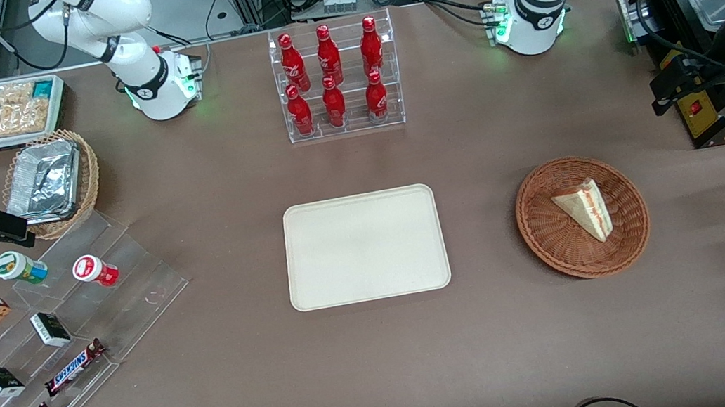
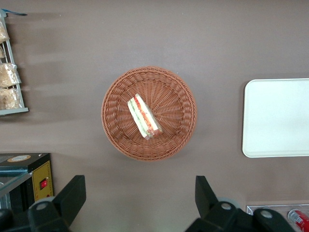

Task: Place sandwich from basket to tray
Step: 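Move the left gripper over the wrapped sandwich in the wicker basket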

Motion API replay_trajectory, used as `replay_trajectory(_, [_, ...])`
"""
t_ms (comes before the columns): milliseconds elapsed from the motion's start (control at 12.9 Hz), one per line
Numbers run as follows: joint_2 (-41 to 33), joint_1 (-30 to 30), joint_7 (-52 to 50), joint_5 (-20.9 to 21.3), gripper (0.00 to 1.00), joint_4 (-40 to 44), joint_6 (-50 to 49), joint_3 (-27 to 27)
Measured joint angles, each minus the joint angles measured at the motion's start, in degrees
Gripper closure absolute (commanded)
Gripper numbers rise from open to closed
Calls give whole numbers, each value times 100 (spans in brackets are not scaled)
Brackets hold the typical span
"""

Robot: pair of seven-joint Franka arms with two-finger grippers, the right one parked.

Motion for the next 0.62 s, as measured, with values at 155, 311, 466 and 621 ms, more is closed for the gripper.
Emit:
replay_trajectory(155, [11, 0, 0, 1, 0, 0, -48, 0])
replay_trajectory(311, [35, 0, 0, 8, 0, -22, -78, 19])
replay_trajectory(466, [56, 1, 0, 11, 0, -168, -90, 105])
replay_trajectory(621, [63, 2, 0, 11, 0, -444, -55, 232])
